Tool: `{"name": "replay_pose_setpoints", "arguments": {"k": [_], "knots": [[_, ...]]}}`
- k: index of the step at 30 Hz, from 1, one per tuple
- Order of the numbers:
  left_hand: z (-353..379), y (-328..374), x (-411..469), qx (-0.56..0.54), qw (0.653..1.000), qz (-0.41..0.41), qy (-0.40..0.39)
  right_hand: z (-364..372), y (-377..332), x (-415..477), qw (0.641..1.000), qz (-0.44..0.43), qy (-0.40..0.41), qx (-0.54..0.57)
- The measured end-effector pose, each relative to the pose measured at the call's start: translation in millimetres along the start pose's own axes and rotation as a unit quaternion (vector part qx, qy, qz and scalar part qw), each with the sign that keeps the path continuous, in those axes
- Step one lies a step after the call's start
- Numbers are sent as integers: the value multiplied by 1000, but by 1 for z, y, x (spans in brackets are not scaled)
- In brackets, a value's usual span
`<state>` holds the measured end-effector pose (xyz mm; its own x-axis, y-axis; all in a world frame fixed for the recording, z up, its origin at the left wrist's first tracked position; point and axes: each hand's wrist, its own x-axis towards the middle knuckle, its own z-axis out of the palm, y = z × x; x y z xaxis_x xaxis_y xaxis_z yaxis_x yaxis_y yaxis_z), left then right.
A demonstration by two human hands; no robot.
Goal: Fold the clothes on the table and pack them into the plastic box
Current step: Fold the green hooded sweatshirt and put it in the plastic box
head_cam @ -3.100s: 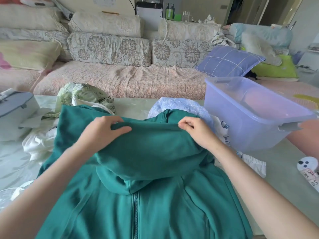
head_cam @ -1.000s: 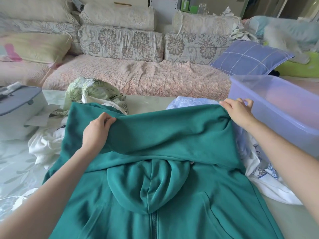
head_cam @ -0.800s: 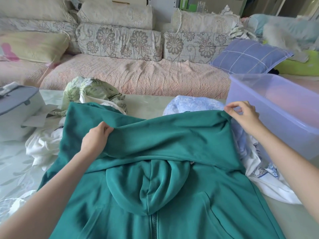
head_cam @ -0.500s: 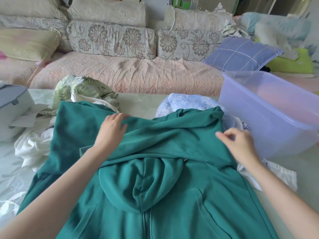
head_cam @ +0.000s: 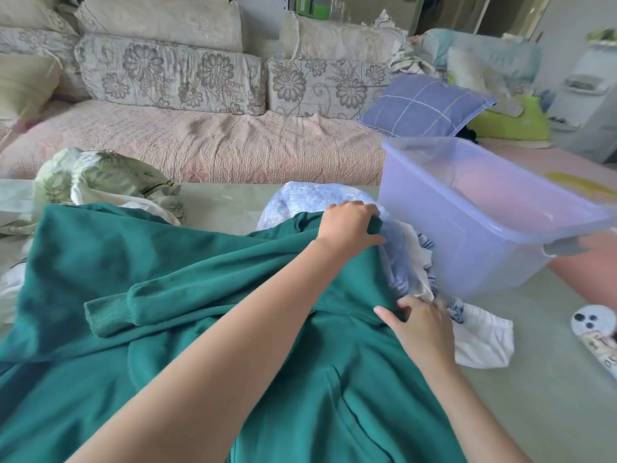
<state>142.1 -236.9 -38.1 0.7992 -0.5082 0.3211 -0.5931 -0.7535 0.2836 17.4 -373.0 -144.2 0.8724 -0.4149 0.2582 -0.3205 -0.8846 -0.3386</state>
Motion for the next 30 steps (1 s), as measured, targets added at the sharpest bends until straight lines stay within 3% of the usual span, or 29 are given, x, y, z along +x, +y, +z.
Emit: {"name": "replay_pose_setpoints", "arguments": {"k": [3,5,7,9,11,16,19,22,26,30], "knots": [[10,4,6,47,998,-20,23,-2,3,-2,998,-26,30,46],[10,5,8,-27,994,-90,63,-1,9,-3,997,-37,55,51],[2,0,16,-189,952,-208,120,-2,15,-5,996,-39,74,41],[-5,-12,30,-347,878,-298,139,-6,21,-7,996,-17,81,37],[-9,-21,37,-395,853,-323,111,-11,22,-7,997,-4,74,29],[-1,-18,40,-348,900,-261,-1,-12,14,-6,998,-24,47,-38],[-2,-18,43,-315,930,-190,18,-13,16,-5,998,-21,27,-52],[-3,-19,49,-314,927,-184,91,-8,15,-7,994,-49,56,-81],[6,-15,46,-281,951,-130,-20,-6,12,-5,989,-55,41,-129],[11,-31,30,-285,950,-119,46,-3,6,0,988,-65,50,-129]]}}
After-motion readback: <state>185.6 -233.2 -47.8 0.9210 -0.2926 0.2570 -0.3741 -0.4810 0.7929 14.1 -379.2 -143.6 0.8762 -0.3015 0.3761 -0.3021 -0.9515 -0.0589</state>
